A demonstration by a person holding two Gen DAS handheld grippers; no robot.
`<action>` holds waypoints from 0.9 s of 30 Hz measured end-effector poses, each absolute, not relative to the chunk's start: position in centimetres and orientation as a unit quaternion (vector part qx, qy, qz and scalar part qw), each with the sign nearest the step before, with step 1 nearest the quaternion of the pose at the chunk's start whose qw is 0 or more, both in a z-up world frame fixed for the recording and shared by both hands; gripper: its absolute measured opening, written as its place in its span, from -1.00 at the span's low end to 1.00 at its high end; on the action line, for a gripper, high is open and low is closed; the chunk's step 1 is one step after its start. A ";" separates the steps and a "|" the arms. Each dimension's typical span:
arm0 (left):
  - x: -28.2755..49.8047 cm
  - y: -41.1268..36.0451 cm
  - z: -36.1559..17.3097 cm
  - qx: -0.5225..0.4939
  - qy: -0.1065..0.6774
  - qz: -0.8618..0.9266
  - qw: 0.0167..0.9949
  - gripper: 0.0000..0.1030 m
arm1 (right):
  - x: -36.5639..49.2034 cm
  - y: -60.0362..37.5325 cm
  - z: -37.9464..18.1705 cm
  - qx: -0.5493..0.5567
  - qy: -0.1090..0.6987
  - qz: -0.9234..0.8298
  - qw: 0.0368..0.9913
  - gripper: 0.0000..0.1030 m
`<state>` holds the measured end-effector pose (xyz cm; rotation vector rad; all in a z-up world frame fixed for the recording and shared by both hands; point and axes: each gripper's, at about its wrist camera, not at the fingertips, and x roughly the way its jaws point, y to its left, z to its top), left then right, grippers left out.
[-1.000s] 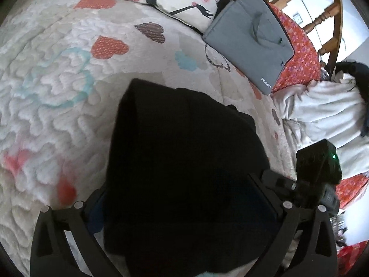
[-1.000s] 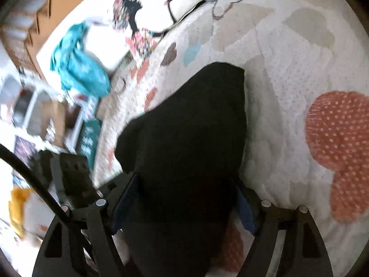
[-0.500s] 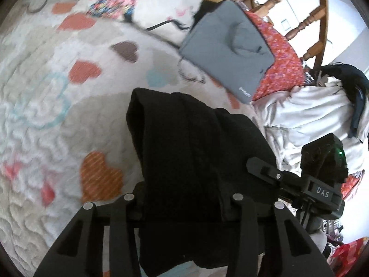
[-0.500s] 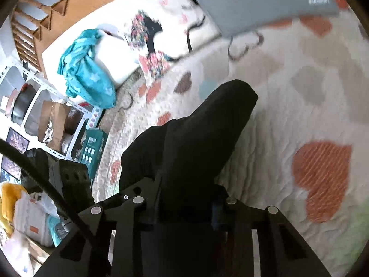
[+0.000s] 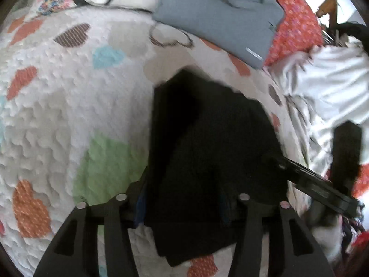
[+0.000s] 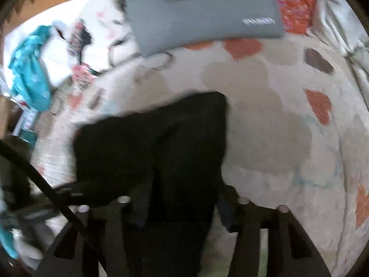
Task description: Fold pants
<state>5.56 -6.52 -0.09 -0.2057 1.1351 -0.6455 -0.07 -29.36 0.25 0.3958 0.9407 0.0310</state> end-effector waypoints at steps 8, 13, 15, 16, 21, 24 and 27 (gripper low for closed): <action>4.8 -3.2 5.9 -0.139 0.482 -0.320 0.804 0.01 | -1.5 -33.0 5.1 0.257 0.353 0.009 0.900 0.37; 8.9 -6.9 6.5 -0.184 0.480 -0.324 0.794 0.14 | 3.0 -34.7 3.1 0.376 0.347 0.114 0.852 0.37; 11.0 -8.8 4.9 -0.185 0.498 -0.303 0.791 0.14 | 4.2 -35.8 0.3 0.406 0.367 0.106 0.830 0.36; 11.9 -9.4 3.9 -0.181 0.509 -0.289 0.790 0.14 | 4.6 -36.4 -1.2 0.428 0.377 0.101 0.815 0.30; 13.7 -9.8 1.1 -0.179 0.509 -0.262 0.800 0.13 | 4.3 -38.8 -2.9 0.481 0.359 0.092 0.795 0.17; 13.5 -9.9 2.0 -0.165 0.510 -0.264 0.801 0.14 | 3.7 -39.1 -1.1 0.451 0.344 0.066 0.821 0.23; 11.8 -8.9 3.9 -0.161 0.491 -0.272 0.812 0.14 | 2.6 -38.7 0.6 0.454 0.330 0.081 0.824 0.23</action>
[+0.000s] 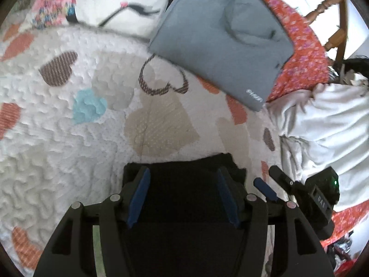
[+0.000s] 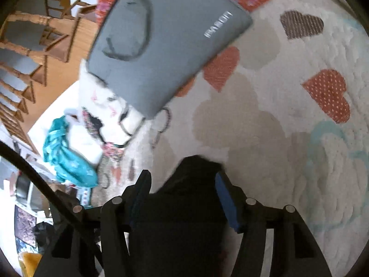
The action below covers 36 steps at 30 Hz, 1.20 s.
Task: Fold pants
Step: 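Open both grippers and lift them away from the folded pants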
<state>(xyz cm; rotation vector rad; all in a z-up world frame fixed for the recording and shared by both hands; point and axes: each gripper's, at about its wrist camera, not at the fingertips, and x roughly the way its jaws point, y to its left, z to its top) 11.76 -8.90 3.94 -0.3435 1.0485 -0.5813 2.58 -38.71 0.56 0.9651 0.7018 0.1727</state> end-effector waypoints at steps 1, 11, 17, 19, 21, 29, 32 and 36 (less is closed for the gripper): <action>10.8 -8.4 4.4 -0.158 0.486 -0.273 0.815 0.14 | 1.9 -38.3 1.3 0.452 0.326 0.091 0.825 0.23; 4.8 -5.2 0.3 -0.146 0.519 -0.232 0.809 0.17 | -5.7 -33.5 -1.0 0.529 0.351 0.134 0.761 0.35; 1.6 -4.3 4.4 -0.118 0.463 -0.235 0.846 0.17 | -8.2 -32.3 4.8 0.359 0.315 0.068 0.876 0.38; -0.3 -3.8 6.4 -0.090 0.426 -0.221 0.873 0.17 | -10.5 -31.2 7.0 0.286 0.275 0.021 0.918 0.42; -2.7 -3.4 8.6 -0.056 0.380 -0.195 0.903 0.18 | -13.2 -29.2 8.9 0.208 0.225 -0.035 0.951 0.55; -11.6 -0.6 14.3 -0.021 0.187 -0.069 0.980 1.00 | -17.1 -27.9 8.7 0.185 0.211 -0.104 0.954 1.00; -13.2 0.2 14.6 -0.015 0.162 -0.033 0.986 1.00 | -17.9 -28.4 7.5 0.197 0.232 -0.112 0.946 0.98; -13.9 -0.2 13.2 0.015 0.166 0.005 0.986 1.00 | -21.6 -26.4 8.0 0.125 0.144 -0.155 0.969 1.00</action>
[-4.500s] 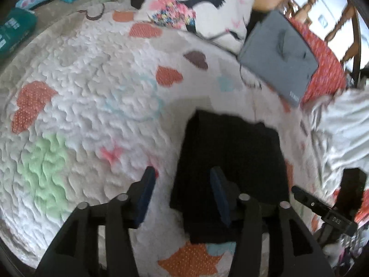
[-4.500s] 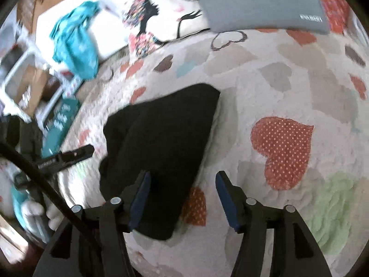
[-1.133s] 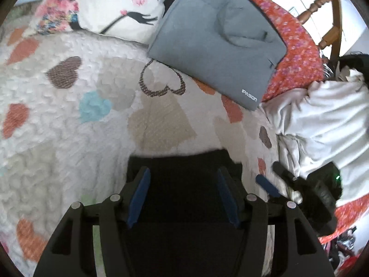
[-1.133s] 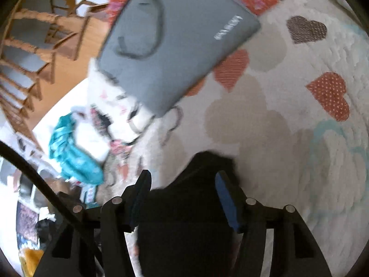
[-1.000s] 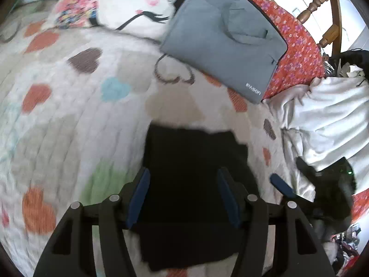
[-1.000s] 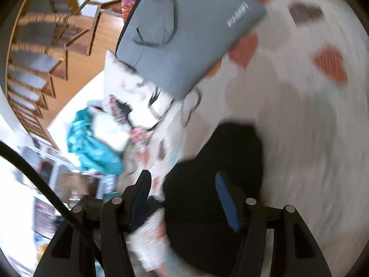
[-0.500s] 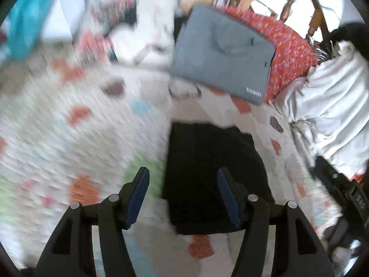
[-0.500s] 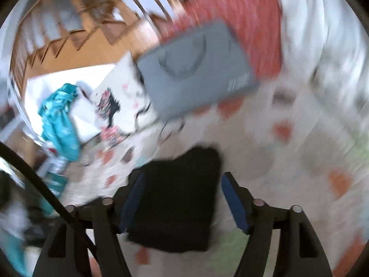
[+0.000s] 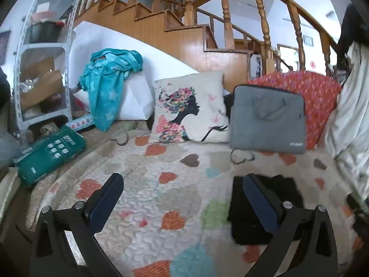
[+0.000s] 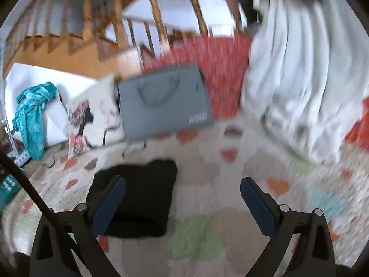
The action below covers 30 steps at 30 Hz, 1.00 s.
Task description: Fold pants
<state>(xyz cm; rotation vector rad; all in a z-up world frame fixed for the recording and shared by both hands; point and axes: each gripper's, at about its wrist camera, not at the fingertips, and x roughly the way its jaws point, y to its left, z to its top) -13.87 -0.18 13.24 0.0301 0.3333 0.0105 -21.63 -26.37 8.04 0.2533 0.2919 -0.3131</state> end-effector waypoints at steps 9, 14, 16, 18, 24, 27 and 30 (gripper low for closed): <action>-11.6 -1.5 7.0 0.012 0.309 -0.083 0.947 1.00 | -17.2 -25.4 3.3 0.118 0.305 -0.100 0.940 0.95; -11.4 -2.0 3.9 0.042 0.327 -0.077 0.941 1.00 | -16.3 -24.8 2.1 0.094 0.323 -0.117 0.934 0.94; -11.1 -2.1 3.0 0.045 0.338 -0.080 0.937 1.00 | -15.8 -24.3 1.6 0.087 0.336 -0.112 0.931 0.94; -10.7 -2.1 1.8 0.040 0.358 -0.087 0.929 1.00 | -15.5 -23.9 1.0 0.083 0.345 -0.105 0.929 0.94; -9.6 -1.6 0.1 0.017 0.397 -0.096 0.912 1.00 | -14.6 -22.9 0.0 0.069 0.357 -0.099 0.926 0.94; -9.1 -1.5 -0.4 0.009 0.411 -0.096 0.907 1.00 | -14.2 -23.0 -0.5 0.072 0.367 -0.099 0.922 0.94; -8.8 -1.5 -1.0 0.005 0.424 -0.095 0.901 1.00 | -13.9 -23.1 -0.9 0.078 0.374 -0.097 0.919 0.94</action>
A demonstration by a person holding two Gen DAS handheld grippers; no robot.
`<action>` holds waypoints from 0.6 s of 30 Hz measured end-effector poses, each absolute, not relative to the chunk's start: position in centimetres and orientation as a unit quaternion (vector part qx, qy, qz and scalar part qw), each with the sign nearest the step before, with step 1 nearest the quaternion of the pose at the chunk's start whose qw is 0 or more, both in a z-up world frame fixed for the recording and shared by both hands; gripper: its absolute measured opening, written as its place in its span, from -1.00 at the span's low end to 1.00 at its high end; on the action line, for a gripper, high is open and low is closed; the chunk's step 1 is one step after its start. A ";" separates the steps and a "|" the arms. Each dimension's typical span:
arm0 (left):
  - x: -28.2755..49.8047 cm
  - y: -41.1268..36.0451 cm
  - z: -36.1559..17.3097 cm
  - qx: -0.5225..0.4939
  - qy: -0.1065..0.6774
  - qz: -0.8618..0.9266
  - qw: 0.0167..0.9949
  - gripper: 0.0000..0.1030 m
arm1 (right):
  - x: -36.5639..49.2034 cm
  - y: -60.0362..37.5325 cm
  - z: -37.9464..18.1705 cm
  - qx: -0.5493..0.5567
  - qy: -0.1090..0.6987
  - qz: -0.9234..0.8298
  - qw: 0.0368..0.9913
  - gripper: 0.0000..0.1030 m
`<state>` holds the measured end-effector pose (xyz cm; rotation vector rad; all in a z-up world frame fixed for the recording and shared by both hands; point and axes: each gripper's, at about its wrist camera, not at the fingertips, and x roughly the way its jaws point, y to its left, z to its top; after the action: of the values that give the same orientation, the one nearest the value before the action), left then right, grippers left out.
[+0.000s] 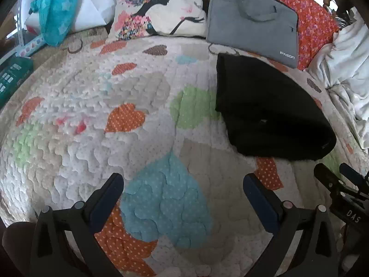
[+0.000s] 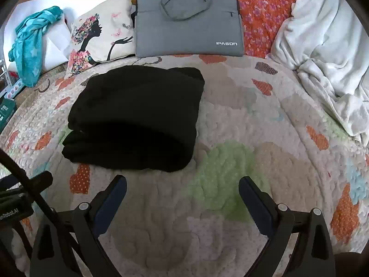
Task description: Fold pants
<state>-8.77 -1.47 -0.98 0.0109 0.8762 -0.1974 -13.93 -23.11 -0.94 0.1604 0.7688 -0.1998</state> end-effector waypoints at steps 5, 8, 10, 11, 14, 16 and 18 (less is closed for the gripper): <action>-8.7 -1.8 -1.4 0.013 0.427 -0.096 0.899 1.00 | -13.8 -23.1 -1.0 0.077 0.376 -0.097 0.918 0.94; -8.7 -2.1 -1.5 0.018 0.428 -0.099 0.898 1.00 | -13.9 -23.0 -0.8 0.072 0.375 -0.100 0.919 0.94; -8.6 -2.2 -1.8 0.022 0.433 -0.098 0.896 1.00 | -13.9 -23.0 -0.7 0.070 0.375 -0.101 0.919 0.94; -8.5 -2.2 -1.8 0.023 0.434 -0.097 0.895 1.00 | -13.9 -23.0 -0.7 0.071 0.375 -0.099 0.919 0.94; -8.4 -2.2 -2.0 0.025 0.435 -0.096 0.895 1.00 | -13.9 -23.0 -0.7 0.075 0.374 -0.097 0.919 0.94; -8.3 -2.3 -2.1 0.027 0.436 -0.095 0.895 1.00 | -13.9 -22.9 -0.7 0.075 0.375 -0.097 0.919 0.94; -8.3 -2.3 -2.1 0.028 0.436 -0.095 0.895 1.00 | -13.9 -22.9 -0.8 0.076 0.377 -0.097 0.918 0.94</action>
<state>-8.32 -2.27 -2.07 0.0575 0.9037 -0.1974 -13.86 -22.90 -0.77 0.1555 0.7755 -0.2000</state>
